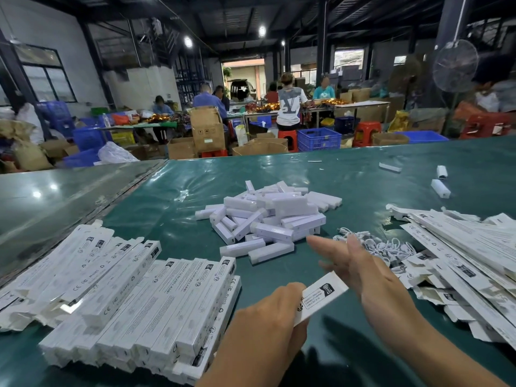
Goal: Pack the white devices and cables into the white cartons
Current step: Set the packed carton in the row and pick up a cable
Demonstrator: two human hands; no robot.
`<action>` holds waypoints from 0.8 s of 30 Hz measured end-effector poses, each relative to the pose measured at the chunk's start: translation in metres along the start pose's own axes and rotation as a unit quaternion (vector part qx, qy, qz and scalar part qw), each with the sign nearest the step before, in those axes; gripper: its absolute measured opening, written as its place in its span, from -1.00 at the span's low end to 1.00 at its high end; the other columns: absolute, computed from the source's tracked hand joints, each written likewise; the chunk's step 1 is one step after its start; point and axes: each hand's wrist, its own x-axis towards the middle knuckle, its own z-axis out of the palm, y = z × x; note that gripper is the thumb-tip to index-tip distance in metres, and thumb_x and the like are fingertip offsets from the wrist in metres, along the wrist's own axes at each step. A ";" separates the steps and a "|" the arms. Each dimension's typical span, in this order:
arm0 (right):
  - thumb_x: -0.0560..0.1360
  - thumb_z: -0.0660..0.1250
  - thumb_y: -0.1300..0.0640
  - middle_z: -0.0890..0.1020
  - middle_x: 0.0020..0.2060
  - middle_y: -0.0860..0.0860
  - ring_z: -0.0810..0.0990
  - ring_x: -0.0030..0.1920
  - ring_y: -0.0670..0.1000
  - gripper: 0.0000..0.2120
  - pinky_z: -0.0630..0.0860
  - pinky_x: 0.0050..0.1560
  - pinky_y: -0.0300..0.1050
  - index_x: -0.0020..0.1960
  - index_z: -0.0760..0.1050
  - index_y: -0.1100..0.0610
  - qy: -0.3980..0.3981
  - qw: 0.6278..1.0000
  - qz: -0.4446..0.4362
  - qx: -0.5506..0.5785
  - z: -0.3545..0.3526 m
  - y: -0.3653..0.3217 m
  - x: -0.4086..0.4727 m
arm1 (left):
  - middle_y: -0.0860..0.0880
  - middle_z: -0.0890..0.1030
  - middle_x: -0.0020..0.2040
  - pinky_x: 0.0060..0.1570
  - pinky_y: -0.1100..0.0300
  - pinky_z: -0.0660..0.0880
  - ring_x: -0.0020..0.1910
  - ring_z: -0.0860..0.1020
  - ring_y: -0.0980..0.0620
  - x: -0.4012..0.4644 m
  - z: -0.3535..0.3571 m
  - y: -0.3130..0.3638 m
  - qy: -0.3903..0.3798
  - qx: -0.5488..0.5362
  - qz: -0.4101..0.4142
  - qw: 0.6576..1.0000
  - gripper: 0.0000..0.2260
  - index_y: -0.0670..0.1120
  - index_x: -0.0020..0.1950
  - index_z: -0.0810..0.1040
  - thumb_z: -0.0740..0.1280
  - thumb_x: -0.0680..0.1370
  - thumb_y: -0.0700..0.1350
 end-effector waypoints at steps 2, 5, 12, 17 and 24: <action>0.30 0.05 -0.67 0.45 0.38 -0.38 0.40 0.42 -0.27 -0.21 0.22 0.50 -0.15 0.33 0.53 -0.28 -0.042 0.999 0.013 -0.023 0.005 -0.001 0.008 | 0.08 0.58 0.06 -0.14 0.10 0.54 -0.05 0.59 0.02 0.000 0.003 0.002 0.006 0.019 0.035 0.999 -0.54 0.08 0.34 0.41 -0.07 0.55 0.15; 0.61 0.15 -0.19 0.16 0.45 -0.49 0.15 0.55 -0.28 -0.52 0.09 0.49 -0.31 0.52 0.25 -0.25 -0.090 0.986 -0.003 -0.138 0.017 0.004 0.012 | 0.08 0.58 0.07 -0.16 0.08 0.54 -0.04 0.60 0.02 0.004 0.001 0.010 -0.017 0.033 0.035 0.999 -0.52 0.07 0.34 0.31 -0.08 0.49 0.16; 0.59 0.07 0.37 0.56 0.32 -0.31 0.44 0.40 -0.27 -0.42 0.42 0.37 -0.28 0.45 0.42 -0.13 -0.092 0.990 -0.049 -0.098 0.011 0.017 0.001 | 0.16 0.64 -0.13 -0.45 0.20 0.51 -0.28 0.62 0.14 0.003 0.016 -0.002 0.025 0.036 0.085 0.995 -0.67 0.09 0.19 0.47 0.22 0.47 0.15; 0.55 -0.02 0.53 0.74 0.06 -0.03 0.69 0.14 -0.06 -0.46 0.61 0.15 -0.06 0.17 0.58 0.09 0.101 0.992 0.070 0.039 -0.013 0.015 0.022 | 0.22 0.64 0.06 -0.11 0.30 0.49 -0.12 0.54 0.23 0.007 -0.003 -0.042 0.094 -0.116 -0.032 0.988 -0.56 0.26 0.28 0.40 0.43 0.46 0.28; 0.62 0.17 0.33 0.73 -0.06 -0.09 0.70 0.01 -0.03 -0.68 0.65 -0.03 -0.11 0.05 0.64 0.03 0.001 0.984 0.167 -0.058 -0.001 0.028 0.015 | -0.12 0.71 -0.06 -0.03 0.12 0.58 -0.06 0.65 -0.05 0.011 -0.015 -0.039 0.165 -0.595 -0.094 0.781 -0.65 -0.02 0.01 0.68 0.58 0.34 0.12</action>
